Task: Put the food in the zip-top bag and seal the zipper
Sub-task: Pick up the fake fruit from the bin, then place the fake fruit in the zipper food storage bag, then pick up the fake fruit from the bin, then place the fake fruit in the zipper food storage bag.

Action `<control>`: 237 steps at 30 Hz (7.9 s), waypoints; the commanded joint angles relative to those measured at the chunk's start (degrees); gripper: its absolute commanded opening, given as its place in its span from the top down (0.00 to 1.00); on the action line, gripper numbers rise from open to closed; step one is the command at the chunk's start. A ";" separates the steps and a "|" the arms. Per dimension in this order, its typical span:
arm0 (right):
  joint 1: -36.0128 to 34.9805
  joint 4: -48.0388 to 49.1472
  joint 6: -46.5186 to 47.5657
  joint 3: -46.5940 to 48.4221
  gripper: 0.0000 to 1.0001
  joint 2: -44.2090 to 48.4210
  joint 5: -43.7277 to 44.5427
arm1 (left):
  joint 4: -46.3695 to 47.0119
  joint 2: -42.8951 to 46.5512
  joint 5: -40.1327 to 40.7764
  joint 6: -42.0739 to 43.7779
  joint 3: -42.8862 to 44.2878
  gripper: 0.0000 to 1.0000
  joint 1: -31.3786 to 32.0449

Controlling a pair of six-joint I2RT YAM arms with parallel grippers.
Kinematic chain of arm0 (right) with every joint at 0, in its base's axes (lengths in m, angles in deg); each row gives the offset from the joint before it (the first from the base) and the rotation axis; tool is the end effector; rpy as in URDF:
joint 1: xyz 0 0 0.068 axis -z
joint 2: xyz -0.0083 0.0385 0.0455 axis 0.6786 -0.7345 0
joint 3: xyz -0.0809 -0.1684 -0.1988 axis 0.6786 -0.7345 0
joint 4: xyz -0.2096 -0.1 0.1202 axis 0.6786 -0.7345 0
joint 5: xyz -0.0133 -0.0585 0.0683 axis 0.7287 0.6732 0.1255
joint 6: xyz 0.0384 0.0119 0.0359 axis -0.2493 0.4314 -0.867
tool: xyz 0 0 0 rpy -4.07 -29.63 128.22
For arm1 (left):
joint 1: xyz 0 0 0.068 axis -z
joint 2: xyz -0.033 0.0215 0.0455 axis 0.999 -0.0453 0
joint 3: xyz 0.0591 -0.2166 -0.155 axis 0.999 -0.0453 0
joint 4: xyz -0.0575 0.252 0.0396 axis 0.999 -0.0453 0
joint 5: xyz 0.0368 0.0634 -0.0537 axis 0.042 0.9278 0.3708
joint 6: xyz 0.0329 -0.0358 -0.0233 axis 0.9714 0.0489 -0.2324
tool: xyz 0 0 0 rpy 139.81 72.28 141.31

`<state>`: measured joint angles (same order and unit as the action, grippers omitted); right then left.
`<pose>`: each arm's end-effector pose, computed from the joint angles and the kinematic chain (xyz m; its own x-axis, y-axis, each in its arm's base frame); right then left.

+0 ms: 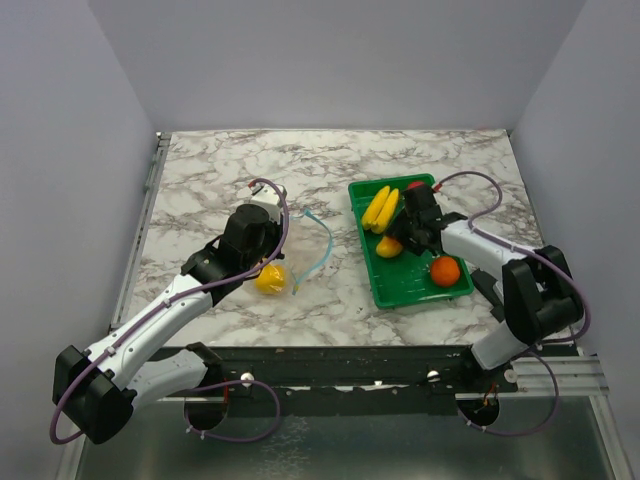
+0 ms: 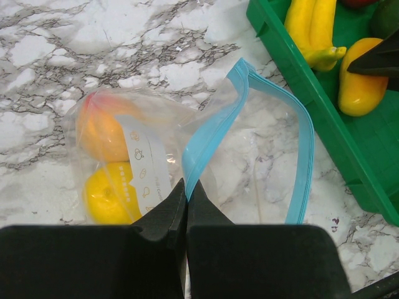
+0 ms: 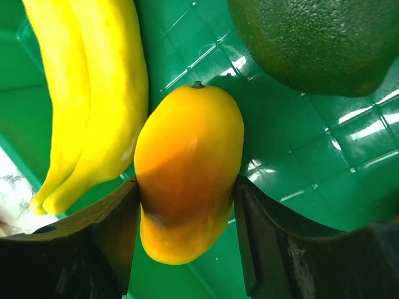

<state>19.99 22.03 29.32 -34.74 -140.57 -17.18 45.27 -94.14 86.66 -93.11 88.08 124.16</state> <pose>0.2976 0.1167 0.1855 -0.6762 0.5663 -0.4712 0.4499 0.8240 0.3445 0.1868 -0.1308 0.2980 -0.4858 0.0692 -0.8713 0.3453 0.9310 -0.1186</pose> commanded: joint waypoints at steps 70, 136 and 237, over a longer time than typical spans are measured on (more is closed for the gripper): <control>-25.14 -1.47 22.56 25.24 0.66 -6.48 -23.47 | 0.84 2.30 -3.28 0.53 -0.44 1.00 -0.19; -19.62 -40.03 10.48 10.81 0.14 13.48 21.59 | 1.19 1.77 -1.66 0.70 -0.48 1.00 -0.38; -20.19 -6.77 20.24 20.80 0.59 9.73 -19.54 | 1.15 0.97 -1.89 1.15 -0.27 1.00 -0.54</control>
<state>2.75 13.70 49.11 -17.54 -127.89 -38.77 45.47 -93.44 84.94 -92.41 88.06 123.87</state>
